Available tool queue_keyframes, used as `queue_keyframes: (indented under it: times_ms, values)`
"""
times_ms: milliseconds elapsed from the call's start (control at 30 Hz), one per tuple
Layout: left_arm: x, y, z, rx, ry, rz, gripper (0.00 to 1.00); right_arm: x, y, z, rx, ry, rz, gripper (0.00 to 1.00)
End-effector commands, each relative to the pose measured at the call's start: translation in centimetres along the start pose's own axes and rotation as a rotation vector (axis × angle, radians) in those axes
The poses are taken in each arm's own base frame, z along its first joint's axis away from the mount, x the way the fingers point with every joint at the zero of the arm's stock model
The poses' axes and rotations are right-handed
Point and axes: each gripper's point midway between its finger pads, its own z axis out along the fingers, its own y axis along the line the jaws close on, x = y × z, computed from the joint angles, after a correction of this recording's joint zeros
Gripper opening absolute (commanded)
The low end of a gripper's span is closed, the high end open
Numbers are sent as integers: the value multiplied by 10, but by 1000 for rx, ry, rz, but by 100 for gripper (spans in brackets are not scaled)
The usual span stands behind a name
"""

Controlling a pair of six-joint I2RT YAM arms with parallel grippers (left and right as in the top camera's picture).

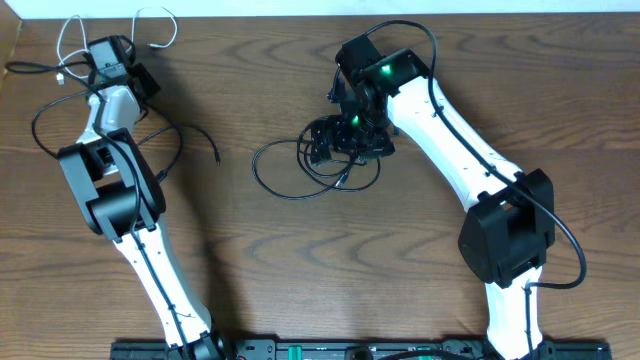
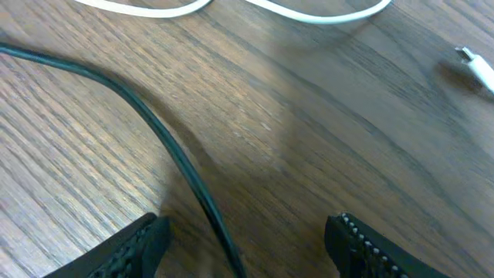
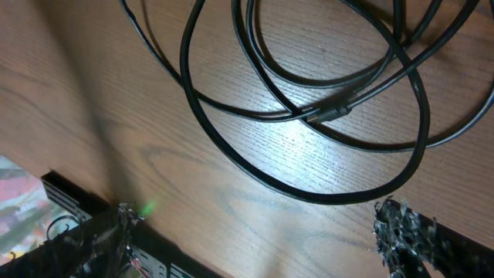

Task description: Untangle cables

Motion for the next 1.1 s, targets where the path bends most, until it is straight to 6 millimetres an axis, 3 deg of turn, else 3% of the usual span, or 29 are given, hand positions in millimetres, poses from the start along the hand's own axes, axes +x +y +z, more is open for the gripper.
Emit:
queue_keyframes:
  times_ms: [0,33,267,400,533,633,800,1067]
  values:
    - [3,17,9,-34,8,-20,69,3,8,-12,-9,-26,-30,99]
    - [4,19,9,-36,11,-22,68,3,9,-12,-9,-26,-31,99]
    - [13,34,12,-58,45,-3,30,4,10,-11,-9,-22,-31,99]
    - [17,35,11,-65,65,45,23,4,11,-11,-9,-22,-27,99]
    - [6,35,0,-62,48,26,13,5,12,-10,-9,-21,-30,99]
    - [-11,35,-14,-56,11,-3,8,5,12,-10,-5,-24,-31,99]
    - [-32,44,-40,-60,-19,-99,8,3,8,-10,16,-31,-31,99]
    - [-21,66,-57,-109,60,-251,7,2,5,-10,37,-40,-32,99]
